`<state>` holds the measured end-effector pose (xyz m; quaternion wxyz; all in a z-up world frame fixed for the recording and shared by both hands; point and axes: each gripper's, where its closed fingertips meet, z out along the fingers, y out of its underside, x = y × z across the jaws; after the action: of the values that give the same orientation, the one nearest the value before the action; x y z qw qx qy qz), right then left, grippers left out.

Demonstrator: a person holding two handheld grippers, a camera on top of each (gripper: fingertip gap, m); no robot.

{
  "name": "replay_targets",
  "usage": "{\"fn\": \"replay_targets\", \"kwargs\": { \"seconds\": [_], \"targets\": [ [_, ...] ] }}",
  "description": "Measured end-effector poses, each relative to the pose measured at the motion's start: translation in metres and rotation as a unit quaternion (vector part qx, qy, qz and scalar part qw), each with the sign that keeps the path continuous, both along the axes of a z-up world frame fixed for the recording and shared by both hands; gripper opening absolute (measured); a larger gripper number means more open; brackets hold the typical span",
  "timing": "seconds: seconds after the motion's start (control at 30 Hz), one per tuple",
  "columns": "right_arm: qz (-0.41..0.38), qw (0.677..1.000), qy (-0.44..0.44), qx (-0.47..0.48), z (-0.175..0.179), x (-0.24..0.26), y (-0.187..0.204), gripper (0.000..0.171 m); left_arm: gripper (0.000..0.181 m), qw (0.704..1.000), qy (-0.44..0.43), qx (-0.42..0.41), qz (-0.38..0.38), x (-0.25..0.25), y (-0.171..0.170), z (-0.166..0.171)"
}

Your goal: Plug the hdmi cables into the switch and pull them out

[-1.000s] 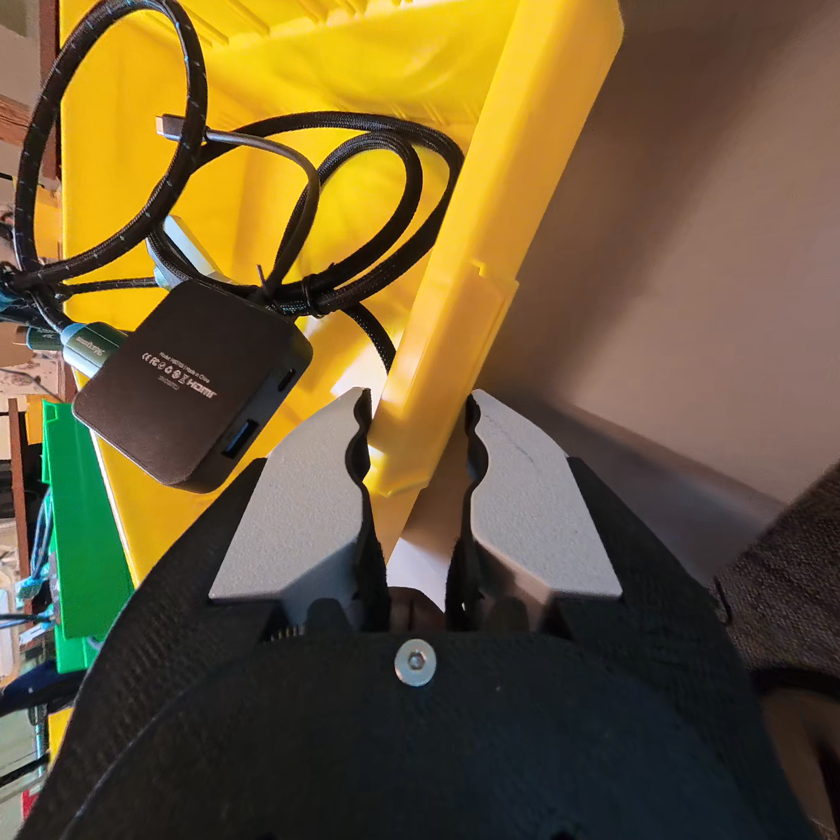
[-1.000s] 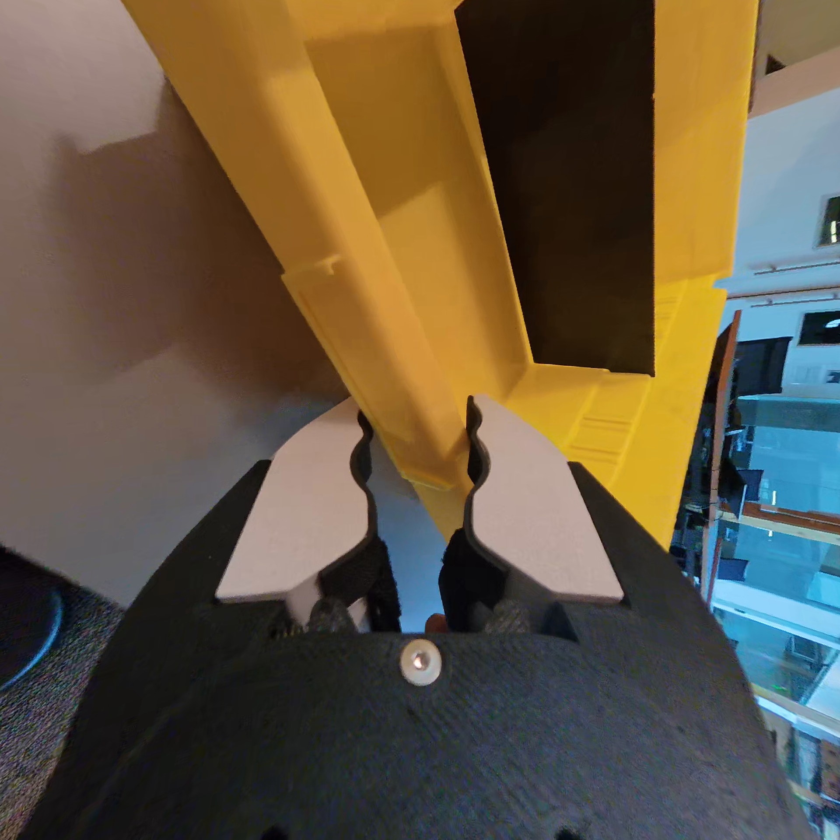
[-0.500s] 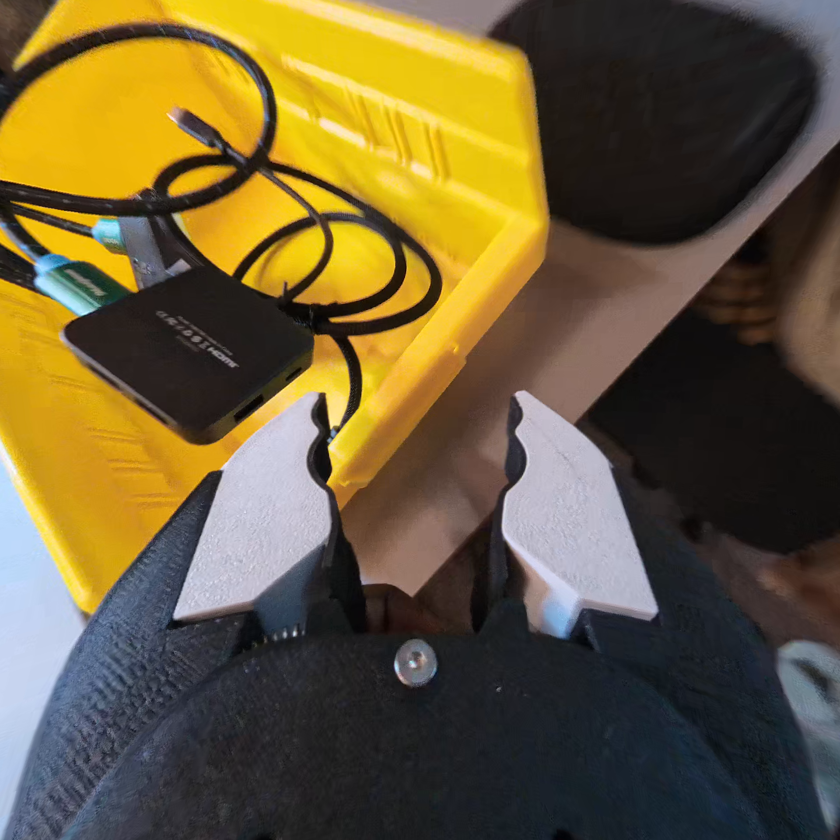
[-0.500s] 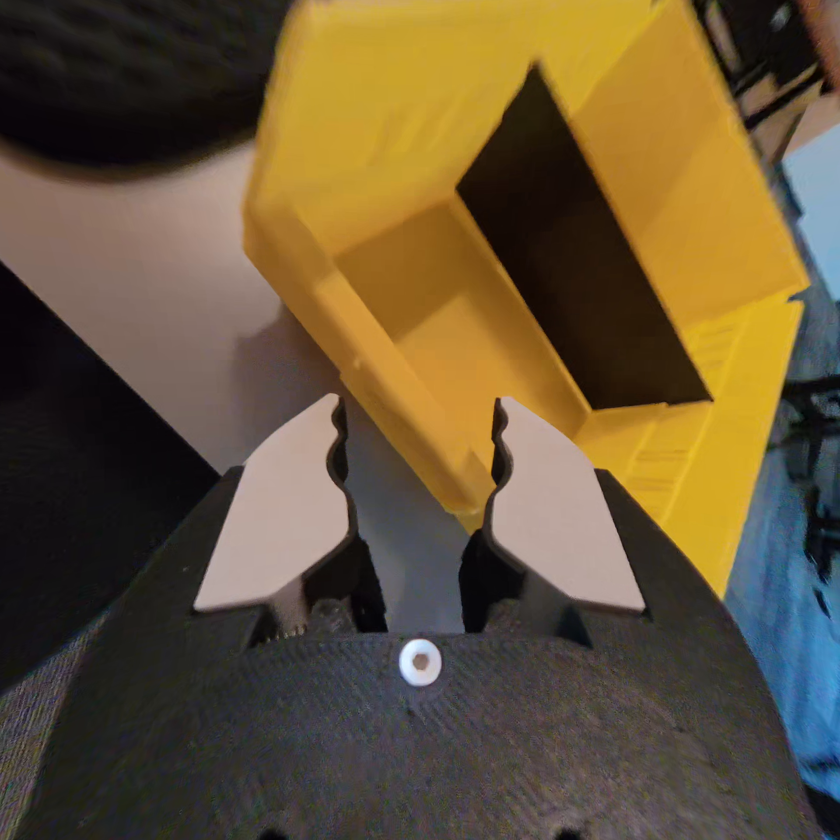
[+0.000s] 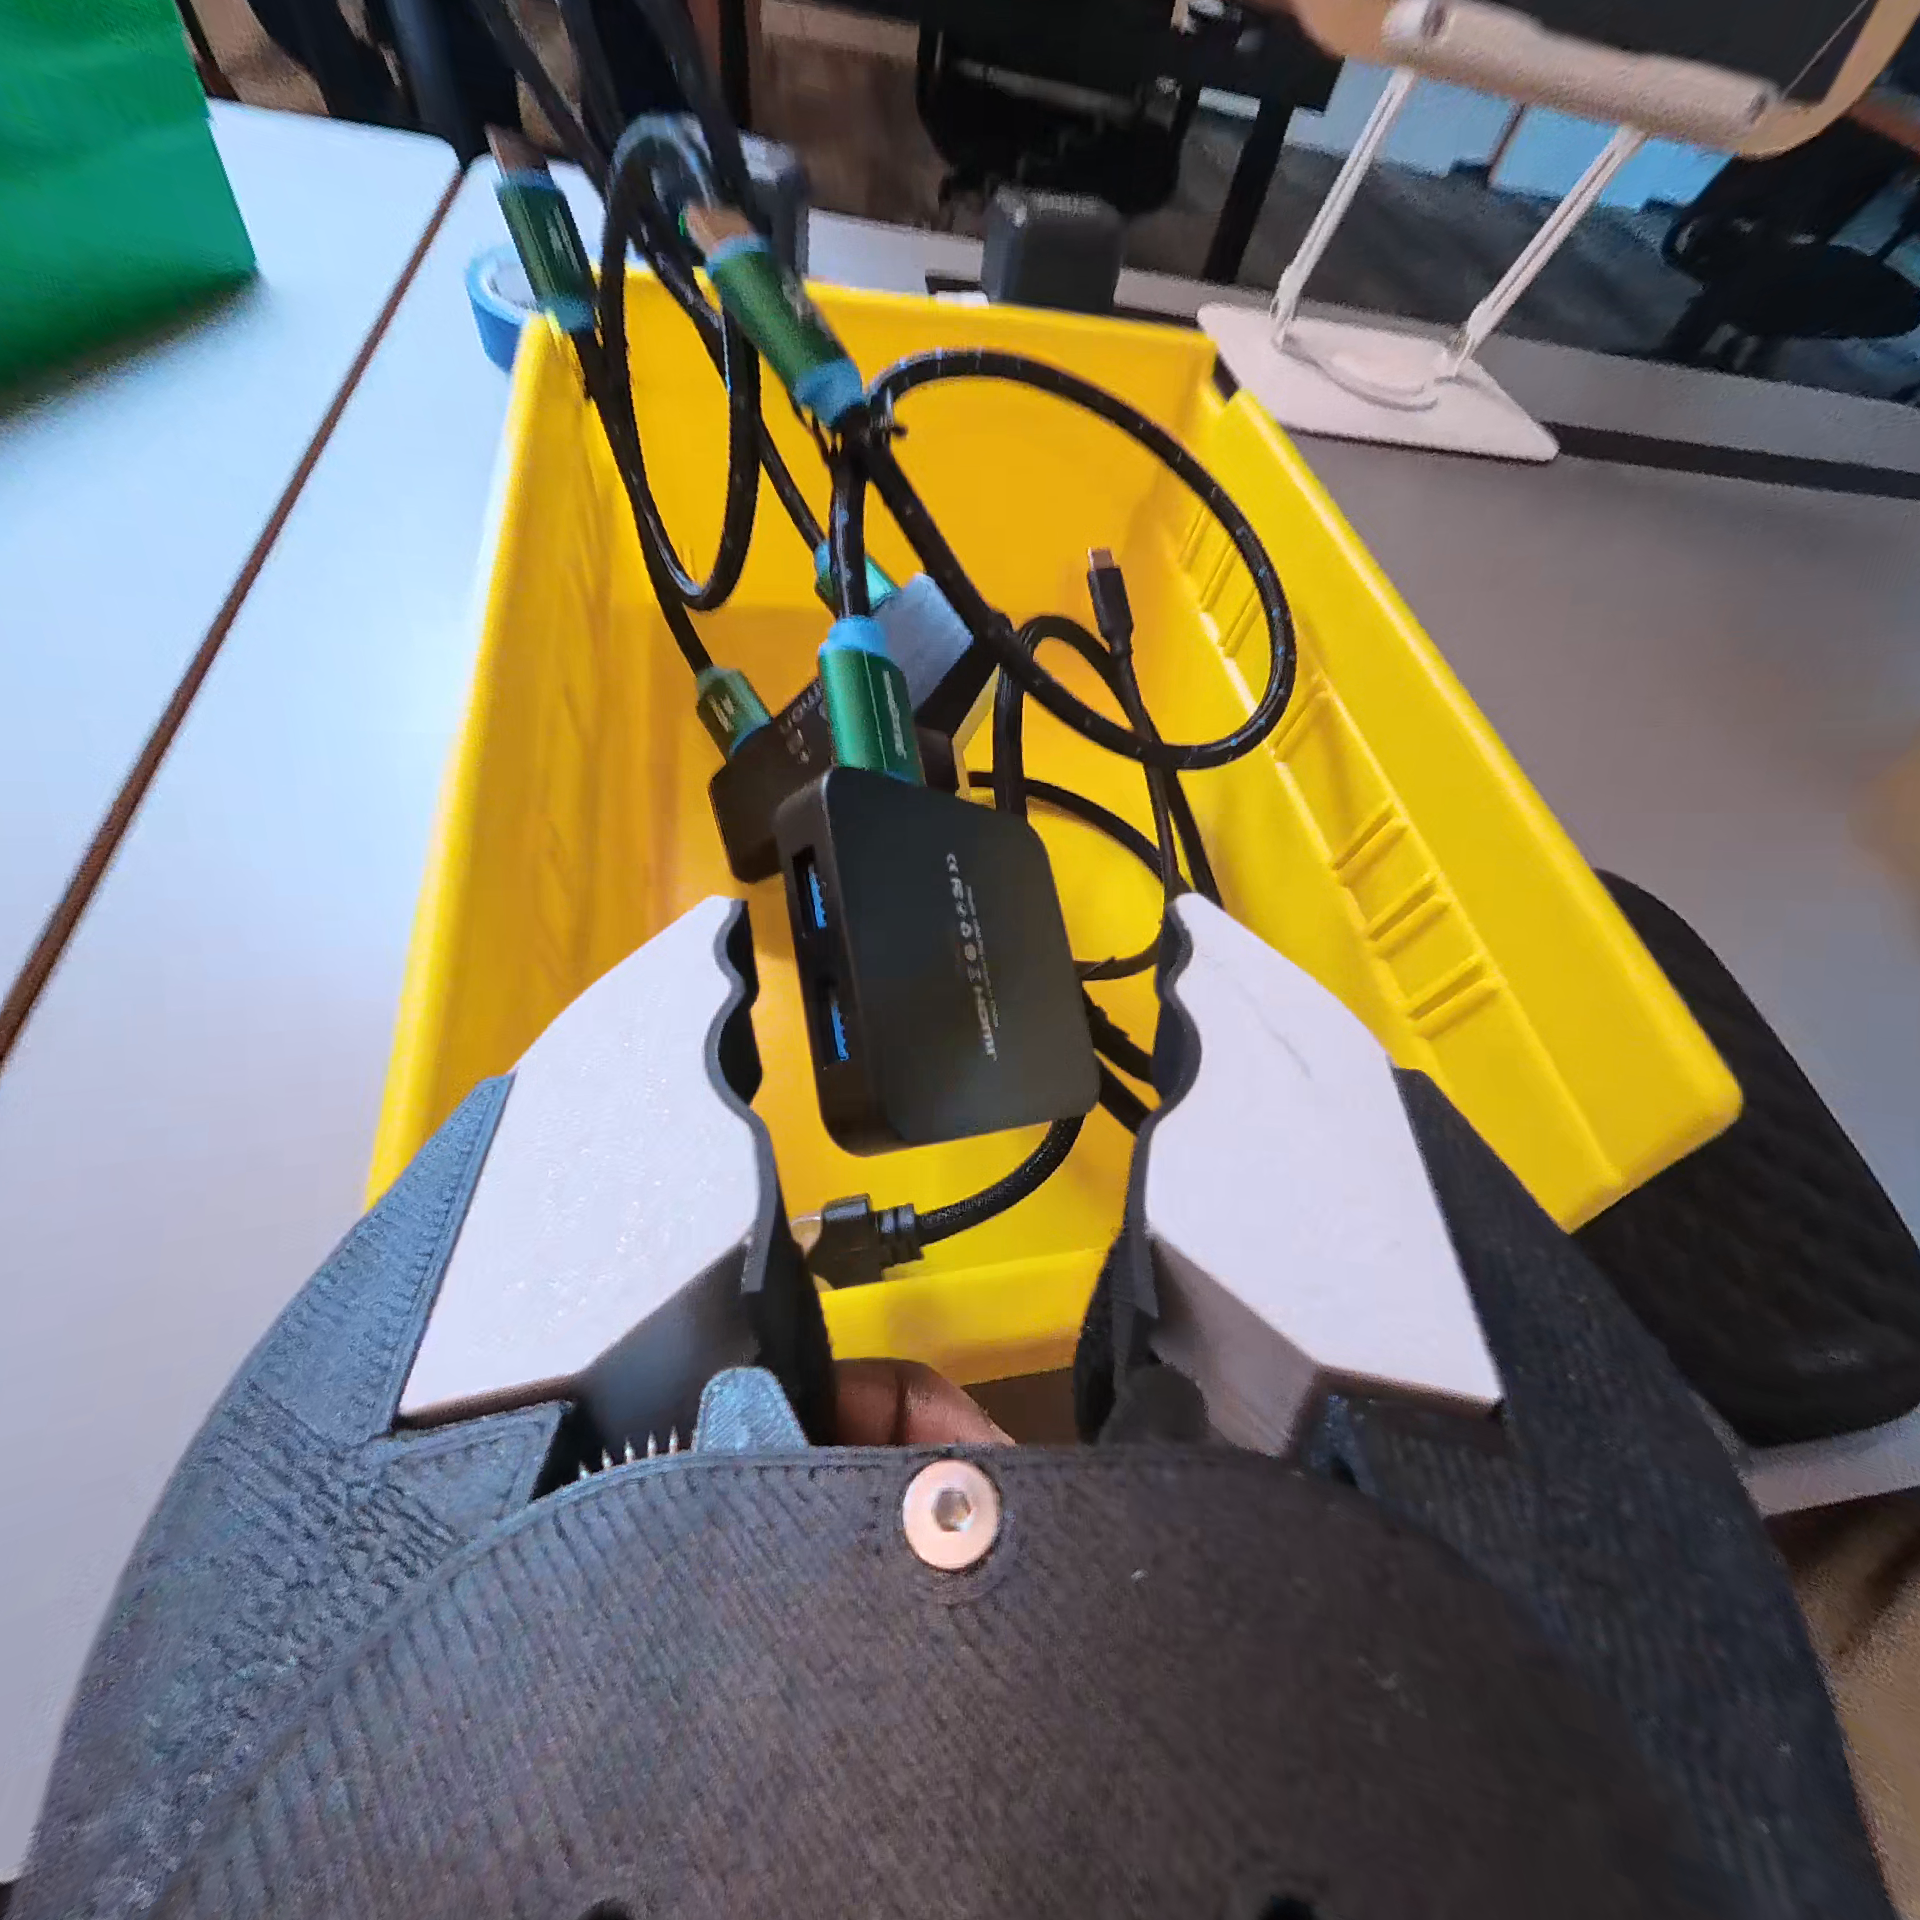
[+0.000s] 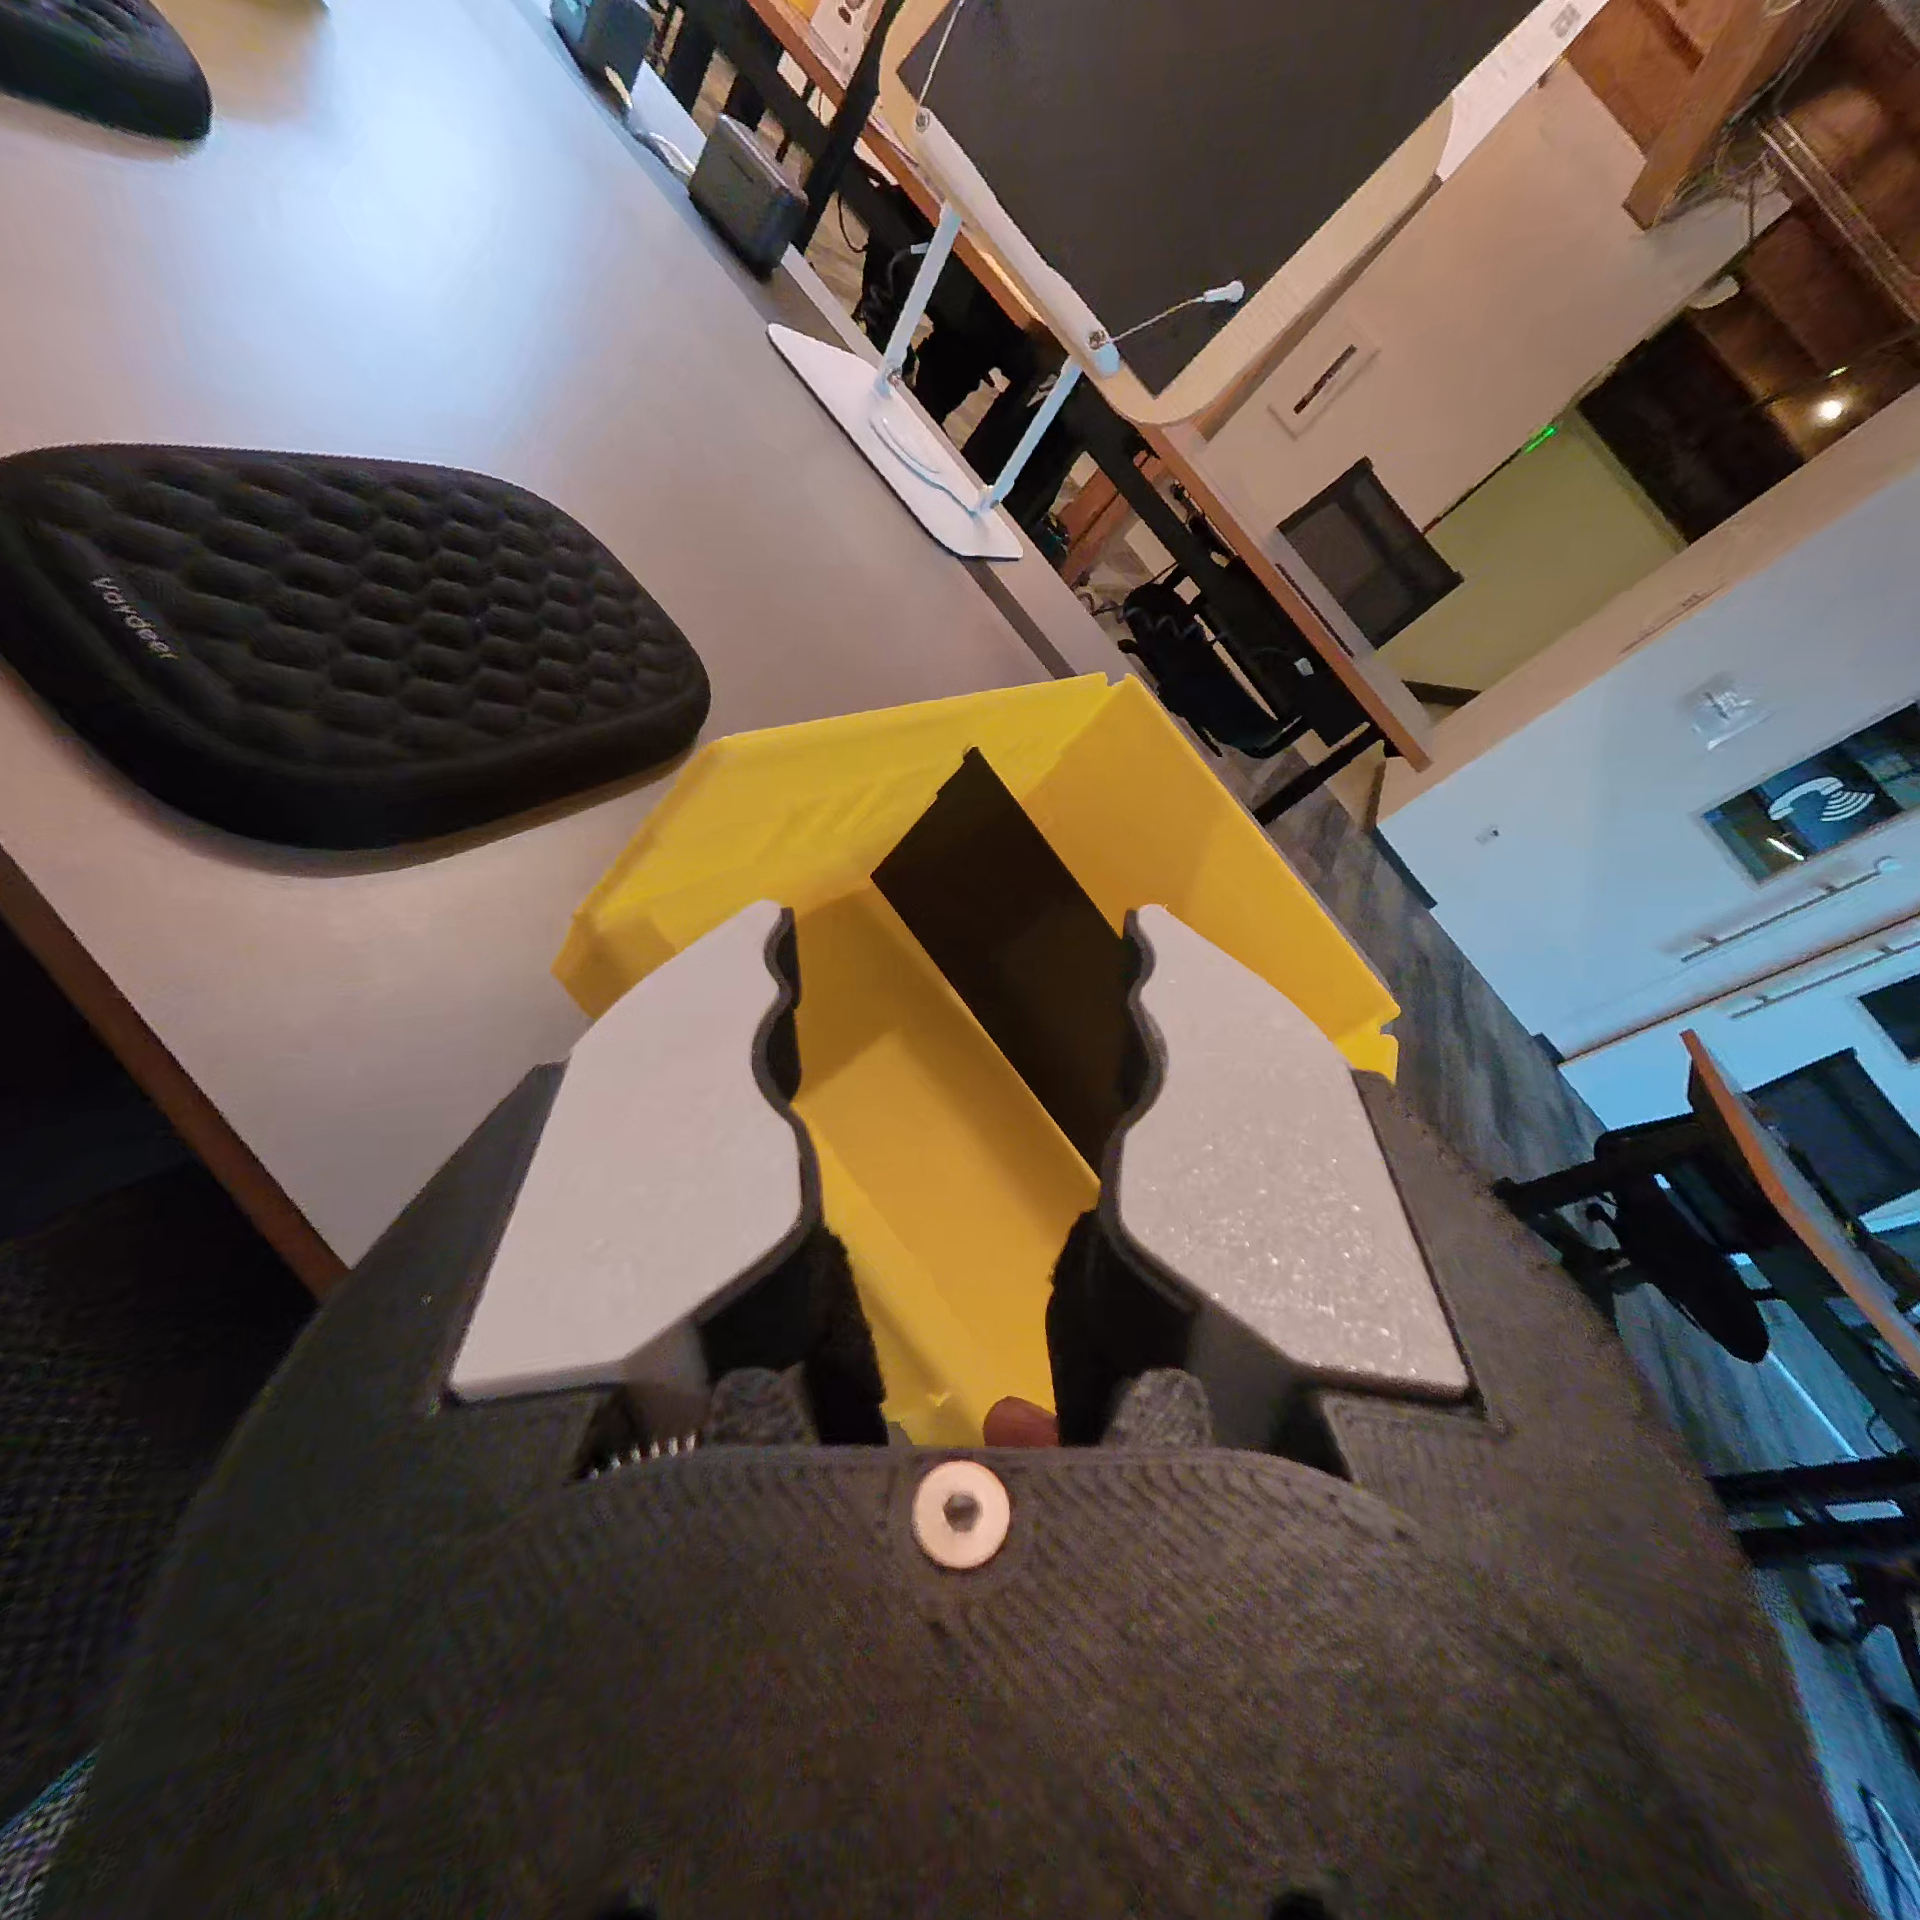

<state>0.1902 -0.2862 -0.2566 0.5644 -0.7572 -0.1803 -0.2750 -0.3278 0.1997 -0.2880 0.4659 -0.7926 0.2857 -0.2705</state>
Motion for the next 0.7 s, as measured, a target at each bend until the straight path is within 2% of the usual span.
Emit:
{"fn": "replay_targets", "kwargs": {
  "seconds": [0.07, 0.13, 0.2, 0.27, 0.47, 0.63, 0.7],
  "targets": [
    [0.000, 1.000, -0.002, 0.001, -0.001, 0.001, 0.002, 0.059, 0.067, 1.000, 0.006, -0.018, 0.001, 0.001, 0.002, -0.010],
    [0.001, 1.000, -0.003, -0.005, -0.004, 0.000, 0.005, 0.058, 0.045, 1.000, 0.005, -0.024, 0.000, 0.002, 0.004, -0.016],
    [-0.003, 1.000, -0.005, -0.021, -0.008, 0.001, 0.007, 0.058, 0.024, 0.999, -0.033, -0.001, -0.017, 0.006, 0.001, -0.004],
    [-0.011, 0.999, -0.009, -0.037, -0.012, 0.003, 0.008, 0.058, 0.016, 0.996, -0.078, 0.029, -0.021, 0.009, -0.001, 0.016],
    [0.000, 1.000, -0.025, -0.018, -0.002, -0.003, 0.012, 0.056, 0.014, 0.971, -0.148, 0.183, -0.040, 0.017, -0.023, 0.081],
    [0.048, 0.997, -0.029, 0.058, 0.027, -0.025, 0.025, 0.053, 0.013, 0.931, -0.195, 0.305, -0.040, 0.030, -0.056, 0.135],
    [0.067, 0.993, -0.031, 0.092, 0.040, -0.035, 0.033, 0.052, 0.013, 0.907, -0.252, 0.333, -0.051, 0.036, -0.075, 0.157]
  ]
}}
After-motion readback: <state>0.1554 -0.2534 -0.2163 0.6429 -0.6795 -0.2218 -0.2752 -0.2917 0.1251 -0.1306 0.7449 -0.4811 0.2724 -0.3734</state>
